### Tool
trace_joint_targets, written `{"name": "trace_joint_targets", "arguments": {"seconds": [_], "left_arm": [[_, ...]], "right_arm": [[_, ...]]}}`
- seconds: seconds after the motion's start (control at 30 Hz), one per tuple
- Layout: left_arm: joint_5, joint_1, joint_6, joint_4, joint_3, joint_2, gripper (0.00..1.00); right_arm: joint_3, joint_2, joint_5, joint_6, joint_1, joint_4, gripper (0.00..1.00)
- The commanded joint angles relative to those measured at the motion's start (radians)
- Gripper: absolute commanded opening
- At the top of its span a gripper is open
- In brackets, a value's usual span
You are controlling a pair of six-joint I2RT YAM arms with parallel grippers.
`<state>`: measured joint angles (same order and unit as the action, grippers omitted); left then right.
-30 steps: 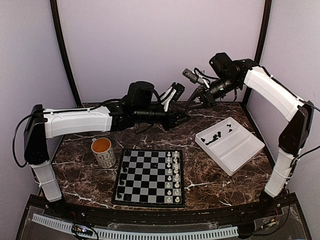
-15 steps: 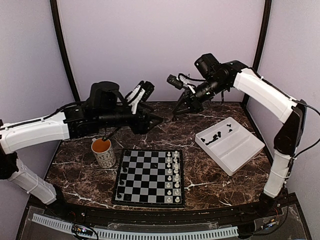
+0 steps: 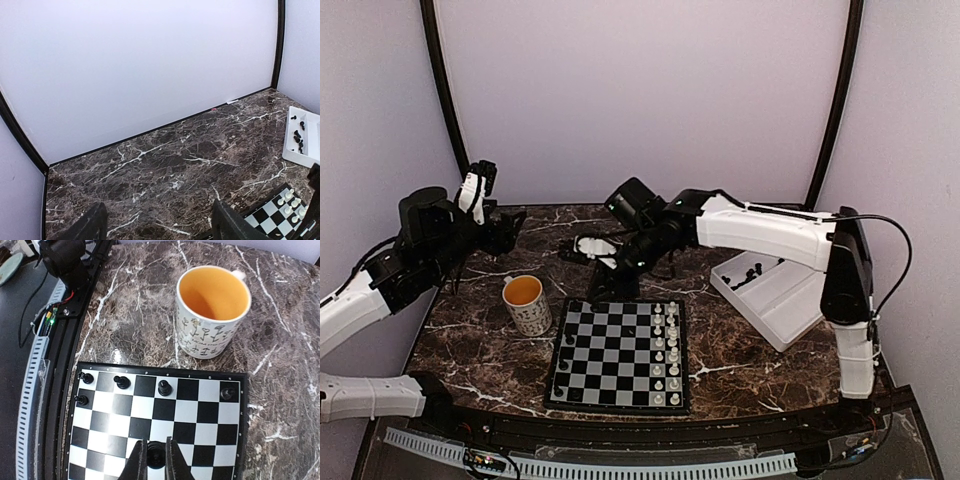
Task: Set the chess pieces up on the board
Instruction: Place the queen at d8.
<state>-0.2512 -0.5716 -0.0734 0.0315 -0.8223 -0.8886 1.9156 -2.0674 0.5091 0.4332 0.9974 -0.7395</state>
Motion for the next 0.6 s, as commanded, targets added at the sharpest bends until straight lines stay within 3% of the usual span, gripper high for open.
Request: {"name": "trace_joint_targets", "arguments": {"seconds": [0.0, 0.57], "left_arm": [[-0.06, 0.029, -0.017, -0.059, 0.046, 0.028, 0.73], [0.008, 0.06, 0.04, -0.049, 0.055, 0.037, 0.74]], "right_arm": [[0.001, -0.044, -0.09, -0.01, 0.08, 0.141, 0.0], [0.154, -0.292, -0.143, -0.035, 0.165, 0.148, 0.0]]}}
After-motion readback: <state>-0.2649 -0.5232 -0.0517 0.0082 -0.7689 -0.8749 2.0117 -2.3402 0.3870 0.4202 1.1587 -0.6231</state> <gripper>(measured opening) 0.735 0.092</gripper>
